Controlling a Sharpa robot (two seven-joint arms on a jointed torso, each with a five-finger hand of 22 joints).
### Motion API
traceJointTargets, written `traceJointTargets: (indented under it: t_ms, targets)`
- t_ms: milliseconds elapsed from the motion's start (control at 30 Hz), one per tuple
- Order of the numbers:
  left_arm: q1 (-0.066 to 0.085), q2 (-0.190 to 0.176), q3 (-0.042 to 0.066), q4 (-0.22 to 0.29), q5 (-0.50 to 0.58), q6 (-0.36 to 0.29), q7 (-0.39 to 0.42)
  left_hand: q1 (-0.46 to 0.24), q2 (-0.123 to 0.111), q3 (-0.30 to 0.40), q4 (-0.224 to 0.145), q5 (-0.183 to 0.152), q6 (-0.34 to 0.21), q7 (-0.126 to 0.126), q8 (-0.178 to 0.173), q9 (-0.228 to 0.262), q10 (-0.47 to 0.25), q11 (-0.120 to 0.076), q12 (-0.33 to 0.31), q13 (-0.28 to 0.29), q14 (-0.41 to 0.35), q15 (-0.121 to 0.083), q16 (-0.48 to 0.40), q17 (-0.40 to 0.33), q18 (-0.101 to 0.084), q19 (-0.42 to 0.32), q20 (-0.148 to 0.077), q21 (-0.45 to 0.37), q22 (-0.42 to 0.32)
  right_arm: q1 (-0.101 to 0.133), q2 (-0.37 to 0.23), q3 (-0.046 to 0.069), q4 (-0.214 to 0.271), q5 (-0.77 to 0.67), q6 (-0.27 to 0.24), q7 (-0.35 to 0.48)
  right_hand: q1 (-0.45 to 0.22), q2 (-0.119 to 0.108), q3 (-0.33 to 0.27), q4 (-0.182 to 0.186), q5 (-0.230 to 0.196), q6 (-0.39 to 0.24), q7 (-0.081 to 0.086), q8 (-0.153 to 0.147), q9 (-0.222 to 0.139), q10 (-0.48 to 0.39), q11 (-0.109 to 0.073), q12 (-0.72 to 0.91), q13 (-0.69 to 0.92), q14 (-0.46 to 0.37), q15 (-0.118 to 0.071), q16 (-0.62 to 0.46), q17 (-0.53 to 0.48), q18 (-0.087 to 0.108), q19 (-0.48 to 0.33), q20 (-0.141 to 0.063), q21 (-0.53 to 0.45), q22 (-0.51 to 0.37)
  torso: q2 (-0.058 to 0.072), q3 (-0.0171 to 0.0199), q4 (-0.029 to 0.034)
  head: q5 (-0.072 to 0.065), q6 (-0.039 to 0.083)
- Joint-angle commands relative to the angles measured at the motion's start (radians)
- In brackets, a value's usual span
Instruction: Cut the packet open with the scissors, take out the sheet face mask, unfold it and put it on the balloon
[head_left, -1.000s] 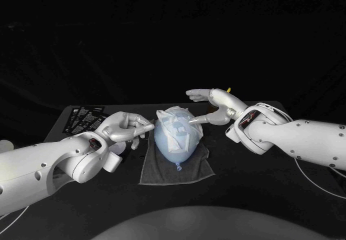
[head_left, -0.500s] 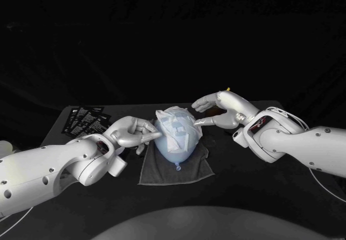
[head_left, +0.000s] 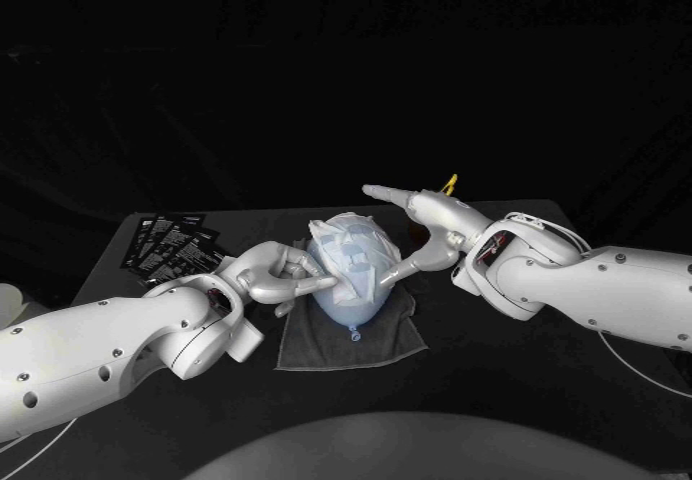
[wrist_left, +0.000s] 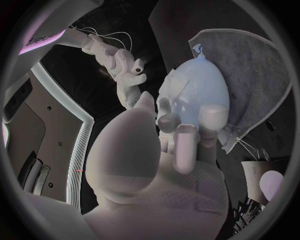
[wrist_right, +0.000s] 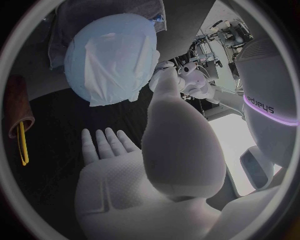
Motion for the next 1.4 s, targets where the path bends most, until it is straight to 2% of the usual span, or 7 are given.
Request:
traceJointTargets:
  t_ms: [33, 300, 400, 567, 800, 1033, 1400]
  targets:
    - [0.000, 0.009, 0.000, 0.009, -0.063, -0.041, -0.070, 0.001, 0.011, -0.005, -0.001, -0.003, 0.000, -0.008, 0.004, 0.003, 0.006, 0.001, 0.004, 0.008, 0.066, -0.007, 0.006, 0.118, -0.016, 0.009, 0.001, 0.004, 0.005, 0.000, 0.014, 0.001, -0.019, -0.030, 0.070, -0.026, -0.016, 0.002, -0.002, 0.000, 0.004, -0.012, -0.004, 0.000, -0.002, -0.015, -0.001, -0.002, 0.000, -0.013, -0.002, -0.001, -0.003, -0.018, -0.010, 0.000, -0.004, -0.002, -0.001, -0.0003, 0.0017, -0.002, 0.000]
    - [0.000, 0.027, -0.001, 0.022, -0.077, -0.067, -0.122, -0.001, 0.017, -0.010, 0.000, -0.002, -0.013, -0.007, 0.002, 0.009, 0.000, 0.000, 0.003, 0.005, 0.067, -0.008, 0.006, 0.121, -0.017, 0.008, -0.002, 0.011, 0.011, 0.000, 0.058, 0.000, -0.063, -0.029, 0.125, -0.027, -0.028, 0.001, -0.003, 0.000, 0.004, -0.055, -0.014, -0.002, -0.015, -0.064, -0.007, -0.005, -0.002, -0.058, -0.010, -0.004, -0.011, -0.017, -0.049, 0.000, -0.006, -0.014, -0.002, 0.0010, 0.0007, 0.000, 0.000]
    - [0.002, 0.034, -0.001, 0.026, -0.081, -0.071, -0.141, 0.029, 0.027, 0.044, 0.002, -0.001, -0.016, -0.012, -0.004, 0.012, -0.004, -0.003, 0.002, 0.012, 0.067, -0.011, 0.006, 0.122, -0.017, 0.006, -0.005, 0.017, 0.017, 0.000, 0.070, 0.000, -0.078, -0.027, 0.140, -0.026, -0.030, 0.001, -0.003, 0.000, 0.004, -0.061, -0.016, -0.002, -0.016, -0.071, -0.007, -0.005, -0.003, -0.067, -0.011, -0.004, -0.012, -0.017, -0.059, 0.000, -0.007, -0.017, -0.002, 0.0010, 0.0022, -0.001, 0.000]
    - [0.006, 0.045, -0.001, 0.032, -0.092, -0.070, -0.179, -0.012, -0.014, 0.128, 0.001, -0.001, -0.001, -0.015, -0.005, 0.021, 0.015, -0.007, 0.018, 0.052, 0.071, -0.014, 0.009, 0.134, -0.020, 0.008, -0.007, 0.035, 0.040, 0.000, 0.088, 0.000, -0.097, -0.020, 0.155, -0.024, -0.029, 0.002, -0.002, 0.001, 0.004, -0.061, -0.014, -0.002, -0.016, -0.072, -0.008, -0.004, -0.002, -0.071, -0.012, -0.004, -0.013, -0.017, -0.068, 0.000, -0.008, -0.020, -0.002, 0.0012, -0.0001, -0.001, 0.000]
    - [0.012, 0.056, -0.001, 0.037, -0.118, -0.065, -0.247, -0.069, -0.044, 0.179, 0.001, -0.002, 0.021, -0.025, 0.007, 0.036, 0.059, -0.015, 0.056, 0.128, 0.078, -0.021, 0.018, 0.161, -0.026, 0.021, -0.012, 0.061, 0.077, -0.002, 0.106, -0.001, -0.117, -0.015, 0.166, -0.025, -0.028, 0.002, -0.002, 0.001, 0.005, -0.058, -0.011, 0.000, -0.015, -0.066, -0.009, -0.003, -0.001, -0.071, -0.013, -0.004, -0.012, -0.017, -0.071, 0.000, -0.008, -0.021, -0.002, 0.0021, 0.0004, -0.001, 0.000]
    - [0.019, 0.064, -0.001, 0.046, -0.144, -0.061, -0.299, -0.142, -0.063, 0.147, 0.002, -0.002, 0.028, -0.027, 0.021, 0.050, 0.077, -0.017, 0.071, 0.159, 0.082, -0.023, 0.023, 0.176, -0.031, 0.030, -0.014, 0.080, 0.104, -0.006, 0.122, -0.001, -0.145, -0.016, 0.175, -0.028, -0.019, 0.003, -0.001, 0.001, 0.006, -0.053, 0.006, 0.002, -0.013, -0.063, -0.013, -0.002, 0.000, -0.070, -0.013, -0.003, -0.012, -0.016, -0.073, 0.000, -0.007, -0.021, -0.002, 0.0016, -0.0002, -0.001, 0.000]
    - [0.041, 0.075, -0.001, 0.057, -0.187, -0.051, -0.359, -0.208, -0.025, 0.034, 0.004, -0.002, 0.037, -0.039, 0.043, 0.070, 0.108, -0.028, 0.095, 0.216, 0.090, -0.031, 0.033, 0.206, -0.039, 0.050, -0.019, 0.113, 0.154, -0.020, 0.140, -0.002, -0.168, -0.024, 0.193, -0.035, -0.005, 0.005, 0.001, 0.001, 0.006, -0.045, 0.028, 0.005, -0.009, -0.056, -0.019, 0.000, 0.001, -0.067, -0.016, -0.001, -0.011, -0.014, -0.073, -0.001, -0.006, -0.021, -0.002, 0.0018, -0.0006, 0.001, 0.000]
